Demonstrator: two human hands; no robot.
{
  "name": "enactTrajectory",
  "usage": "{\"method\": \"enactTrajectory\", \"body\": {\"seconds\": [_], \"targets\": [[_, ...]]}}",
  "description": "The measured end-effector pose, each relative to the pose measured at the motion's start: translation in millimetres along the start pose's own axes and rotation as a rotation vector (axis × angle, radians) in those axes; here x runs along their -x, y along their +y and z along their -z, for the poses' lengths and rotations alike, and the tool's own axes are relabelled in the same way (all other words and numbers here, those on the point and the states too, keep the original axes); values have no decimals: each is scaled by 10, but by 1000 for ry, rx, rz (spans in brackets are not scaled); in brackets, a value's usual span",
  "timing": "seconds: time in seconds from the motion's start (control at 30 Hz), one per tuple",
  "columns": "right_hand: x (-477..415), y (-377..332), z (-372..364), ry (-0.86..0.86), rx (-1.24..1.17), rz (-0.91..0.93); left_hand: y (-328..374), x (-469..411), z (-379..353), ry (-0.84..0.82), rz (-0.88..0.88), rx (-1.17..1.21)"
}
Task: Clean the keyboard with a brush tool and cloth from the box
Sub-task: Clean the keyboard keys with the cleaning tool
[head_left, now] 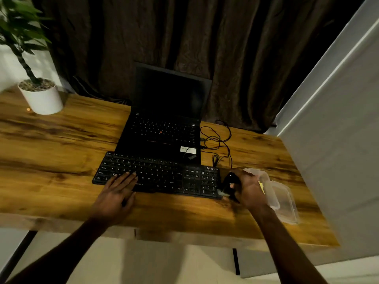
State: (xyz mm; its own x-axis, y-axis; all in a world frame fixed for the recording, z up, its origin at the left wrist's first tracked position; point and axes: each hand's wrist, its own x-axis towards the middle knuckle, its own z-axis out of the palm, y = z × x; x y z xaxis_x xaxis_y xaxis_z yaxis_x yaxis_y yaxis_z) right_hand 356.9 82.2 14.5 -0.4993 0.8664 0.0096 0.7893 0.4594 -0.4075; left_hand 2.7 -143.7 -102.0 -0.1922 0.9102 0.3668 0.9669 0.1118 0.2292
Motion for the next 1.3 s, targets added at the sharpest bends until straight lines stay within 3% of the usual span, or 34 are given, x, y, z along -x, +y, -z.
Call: {"method": "enactTrajectory", "body": {"seconds": [0.3, 0.57, 0.8, 1.07, 1.3], "targets": [[29, -441, -246, 5, -6, 105, 5, 11, -3, 19, -9, 5], [-76, -296, -119, 43, -6, 10, -5, 9, 21, -12, 2, 18], [13, -484, -179, -19, -13, 70, -30, 16, 13, -57, 34, 29], [-50, -413, -56, 77, -6, 13, -38, 20, 12, -73, 35, 32], [34, -574, -176, 5, -47, 68, -66, 20, -23, -66, 25, 31]]}}
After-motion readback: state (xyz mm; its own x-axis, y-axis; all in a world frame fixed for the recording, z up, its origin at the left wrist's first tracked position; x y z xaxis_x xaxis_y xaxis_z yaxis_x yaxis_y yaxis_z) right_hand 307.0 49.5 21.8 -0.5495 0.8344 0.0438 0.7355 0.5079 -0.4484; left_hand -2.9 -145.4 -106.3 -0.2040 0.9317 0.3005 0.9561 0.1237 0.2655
